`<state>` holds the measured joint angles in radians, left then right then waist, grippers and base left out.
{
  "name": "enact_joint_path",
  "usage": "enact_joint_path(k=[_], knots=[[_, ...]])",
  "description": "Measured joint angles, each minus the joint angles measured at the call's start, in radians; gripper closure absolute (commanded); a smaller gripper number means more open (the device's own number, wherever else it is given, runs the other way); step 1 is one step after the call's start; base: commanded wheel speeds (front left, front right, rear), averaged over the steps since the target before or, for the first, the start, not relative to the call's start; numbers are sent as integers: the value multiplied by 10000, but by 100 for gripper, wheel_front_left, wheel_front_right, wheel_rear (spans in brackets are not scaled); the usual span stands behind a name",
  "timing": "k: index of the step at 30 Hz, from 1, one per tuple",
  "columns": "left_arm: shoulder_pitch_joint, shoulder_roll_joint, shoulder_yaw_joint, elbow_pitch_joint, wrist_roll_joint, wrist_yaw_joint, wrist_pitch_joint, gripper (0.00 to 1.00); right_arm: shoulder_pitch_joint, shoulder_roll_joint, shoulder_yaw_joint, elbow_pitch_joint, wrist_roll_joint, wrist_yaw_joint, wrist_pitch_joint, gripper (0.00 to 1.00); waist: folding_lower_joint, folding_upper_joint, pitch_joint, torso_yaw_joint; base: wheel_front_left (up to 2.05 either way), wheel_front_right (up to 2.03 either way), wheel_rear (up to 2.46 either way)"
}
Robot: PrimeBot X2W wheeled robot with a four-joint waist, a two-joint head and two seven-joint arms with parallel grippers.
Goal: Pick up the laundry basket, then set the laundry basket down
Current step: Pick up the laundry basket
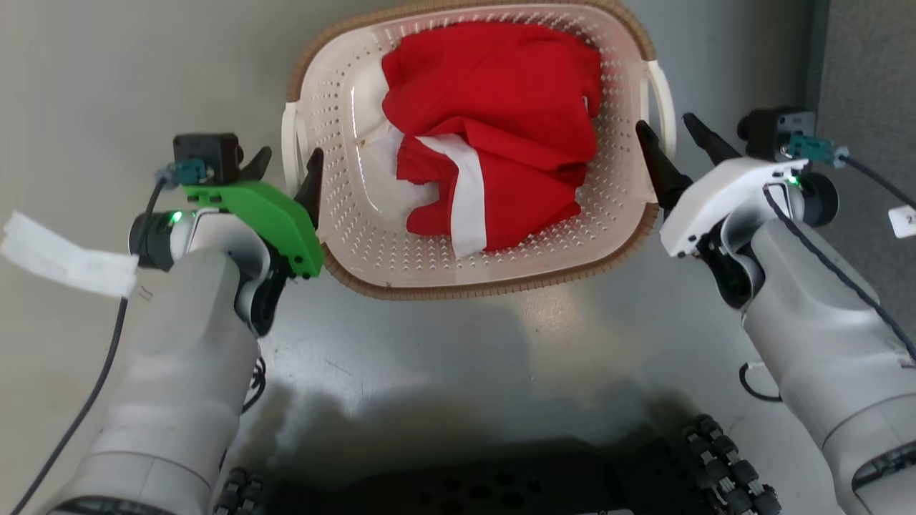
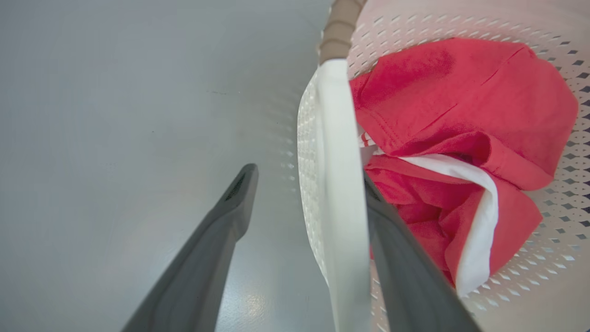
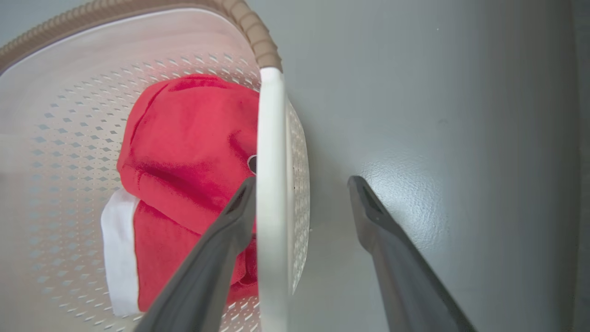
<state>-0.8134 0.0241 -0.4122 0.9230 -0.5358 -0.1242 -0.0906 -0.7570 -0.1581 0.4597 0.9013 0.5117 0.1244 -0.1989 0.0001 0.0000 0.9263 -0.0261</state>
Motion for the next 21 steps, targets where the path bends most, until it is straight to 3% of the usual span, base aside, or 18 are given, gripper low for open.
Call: enact_joint_path(k=[5, 6, 7, 8, 11, 13, 14, 16, 17, 18, 21], knots=[[-354, -2, -215, 140, -169, -2, 79, 0, -420, 2, 153, 222, 117, 0, 29, 0, 0, 0, 290, 40, 0, 0, 0], [-392, -6, -255, 207, -203, -2, 77, 0, -488, 6, 213, 268, 150, 0, 27, 15, 0, 0, 329, 54, 0, 0, 0], [-392, -6, -255, 207, -203, -2, 77, 0, -488, 6, 213, 268, 150, 0, 27, 45, 0, 0, 329, 54, 0, 0, 0], [-419, -8, -309, 284, -261, -4, 77, 0, -538, 12, 265, 320, 186, 0, 25, 53, 0, 0, 355, 68, 0, 0, 0], [-475, -19, -541, 380, -662, -35, 127, 0, -598, 46, 399, 495, 282, 0, 13, 51, 0, 0, 387, 96, 0, 0, 0], [-476, -19, -683, 405, -723, -35, 153, 0, -639, 48, 464, 566, 330, 0, 0, 58, -1, 0, 390, 96, 0, 0, 0], [-476, -19, -740, 408, -779, -35, 153, 16, -666, 56, 500, 598, 368, 0, -4, 62, 0, 0, 392, 96, 0, 0, 0], [-481, -19, -821, 414, -846, -35, 157, 60, -753, 92, 573, 669, 431, 2, -27, 77, 0, 0, 396, 95, 0, 0, 0], [-489, -21, -884, 408, -920, -36, 167, 76, -779, 100, 602, 683, 445, 2, -29, 85, -1, 0, 399, 94, 0, 0, 0], [-502, -48, -968, 403, -1037, -59, 165, 100, -798, 121, 633, 702, 451, 13, -33, 100, -1, 0, 401, 93, 0, 0, 0], [-546, -148, -1104, 380, -1331, -58, 161, 100, -832, 151, 709, 763, 506, 13, -117, 100, -1, 0, 403, 89, 0, 0, 0]])
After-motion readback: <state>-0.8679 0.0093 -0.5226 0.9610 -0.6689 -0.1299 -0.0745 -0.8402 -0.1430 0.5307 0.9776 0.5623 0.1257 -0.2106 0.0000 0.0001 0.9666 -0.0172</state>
